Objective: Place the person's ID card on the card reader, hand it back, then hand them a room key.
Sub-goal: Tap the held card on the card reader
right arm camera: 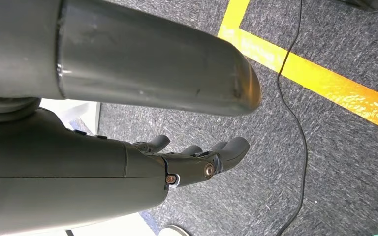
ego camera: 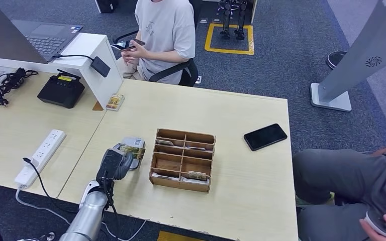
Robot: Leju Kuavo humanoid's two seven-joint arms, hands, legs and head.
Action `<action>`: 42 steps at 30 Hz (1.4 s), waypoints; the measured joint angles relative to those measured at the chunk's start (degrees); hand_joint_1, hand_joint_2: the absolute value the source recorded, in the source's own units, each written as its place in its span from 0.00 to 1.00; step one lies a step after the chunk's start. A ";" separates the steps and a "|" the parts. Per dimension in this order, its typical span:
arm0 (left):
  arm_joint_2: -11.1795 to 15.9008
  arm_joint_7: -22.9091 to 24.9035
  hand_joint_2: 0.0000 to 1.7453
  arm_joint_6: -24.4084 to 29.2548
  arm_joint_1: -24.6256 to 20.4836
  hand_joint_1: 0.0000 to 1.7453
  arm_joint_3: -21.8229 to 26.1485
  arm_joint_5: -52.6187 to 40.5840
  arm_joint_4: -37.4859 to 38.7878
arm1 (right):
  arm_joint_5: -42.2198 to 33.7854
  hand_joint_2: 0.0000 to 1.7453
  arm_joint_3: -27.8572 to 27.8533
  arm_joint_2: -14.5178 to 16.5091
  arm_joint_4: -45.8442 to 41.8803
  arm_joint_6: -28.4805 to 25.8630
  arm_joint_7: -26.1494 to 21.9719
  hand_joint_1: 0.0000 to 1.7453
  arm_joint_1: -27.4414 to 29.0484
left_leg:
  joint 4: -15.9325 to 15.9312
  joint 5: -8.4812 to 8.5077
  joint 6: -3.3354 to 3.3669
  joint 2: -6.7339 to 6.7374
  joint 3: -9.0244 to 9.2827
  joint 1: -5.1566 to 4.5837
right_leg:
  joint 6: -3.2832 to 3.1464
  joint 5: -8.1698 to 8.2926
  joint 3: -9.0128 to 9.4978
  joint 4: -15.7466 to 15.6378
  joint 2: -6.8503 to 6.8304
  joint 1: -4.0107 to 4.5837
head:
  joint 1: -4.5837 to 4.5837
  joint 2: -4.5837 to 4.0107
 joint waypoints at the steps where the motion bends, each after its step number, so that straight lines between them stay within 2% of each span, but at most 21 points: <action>1: -0.03 0.20 1.00 0.05 0.16 1.00 -0.15 -0.18 -0.25 | 0.04 0.00 0.02 0.01 0.00 0.00 0.01 0.00 0.00 | 0.00 0.00 0.00 0.00 0.00 0.00 | 0.00 0.00 0.00 0.00 0.00 0.00 | 0.01 0.00; 29: 0.40 0.98 1.00 1.54 2.05 1.00 -0.39 0.16 -2.20 | 0.78 0.00 0.92 0.14 0.02 -0.12 0.37 0.00 0.14 | 0.00 0.00 0.00 0.00 0.00 0.00 | 0.00 0.00 0.01 0.00 0.00 0.00 | 0.01 0.00; 42: 1.47 1.20 1.00 1.52 2.19 1.00 -0.15 2.06 -3.84 | 0.78 0.00 1.93 0.23 0.02 -0.15 0.52 0.00 0.21 | 0.00 0.00 0.00 0.00 -0.01 0.00 | 0.00 0.00 0.01 0.00 0.00 0.00 | 0.01 0.00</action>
